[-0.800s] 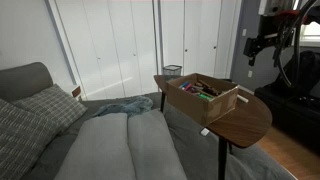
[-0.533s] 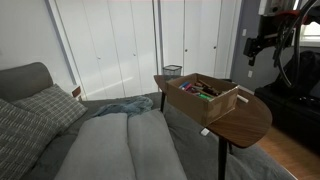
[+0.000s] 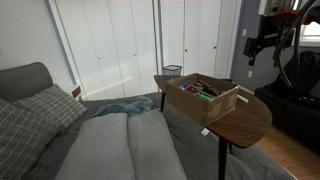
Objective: Pick up the white object on the table and put it inside the box
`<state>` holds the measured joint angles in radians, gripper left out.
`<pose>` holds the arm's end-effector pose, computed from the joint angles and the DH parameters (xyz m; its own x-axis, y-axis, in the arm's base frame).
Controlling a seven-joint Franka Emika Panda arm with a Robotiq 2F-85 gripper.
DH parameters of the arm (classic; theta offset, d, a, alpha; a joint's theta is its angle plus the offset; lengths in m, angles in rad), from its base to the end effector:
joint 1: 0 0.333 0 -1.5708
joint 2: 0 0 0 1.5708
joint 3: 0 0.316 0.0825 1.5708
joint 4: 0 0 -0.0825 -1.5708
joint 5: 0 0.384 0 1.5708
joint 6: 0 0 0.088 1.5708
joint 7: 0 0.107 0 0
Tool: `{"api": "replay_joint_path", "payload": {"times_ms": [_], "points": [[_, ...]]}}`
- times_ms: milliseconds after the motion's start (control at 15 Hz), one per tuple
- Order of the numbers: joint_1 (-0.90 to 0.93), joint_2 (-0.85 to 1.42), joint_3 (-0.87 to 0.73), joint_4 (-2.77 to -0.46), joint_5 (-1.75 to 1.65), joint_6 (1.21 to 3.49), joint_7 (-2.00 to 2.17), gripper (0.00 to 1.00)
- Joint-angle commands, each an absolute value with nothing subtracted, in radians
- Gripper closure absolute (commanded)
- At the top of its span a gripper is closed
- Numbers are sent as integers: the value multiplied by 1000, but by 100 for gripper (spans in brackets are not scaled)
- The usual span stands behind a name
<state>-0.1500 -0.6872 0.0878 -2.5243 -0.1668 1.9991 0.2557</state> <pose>0.3590 -0.0294 0.5172 0.9474 -0.2504 0.1992 -0.2850 -0.9434 0.1698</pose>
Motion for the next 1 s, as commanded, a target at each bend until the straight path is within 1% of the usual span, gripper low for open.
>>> {"api": "replay_joint_path", "payload": {"times_ms": [0,267,333,533,800,933], "points": [[-137,-686,77,-2521,-174,1995,262,0],[-137,-686,77,-2521,-174,1995,262,0],[-138,-674,72,-2536,-189,2027,244,0],[-125,-606,-11,-2557,-170,2143,118,0],[-109,-446,-149,-2518,-125,2331,-120,0],[-78,-360,-174,-2477,-58,2352,-179,0]]}}
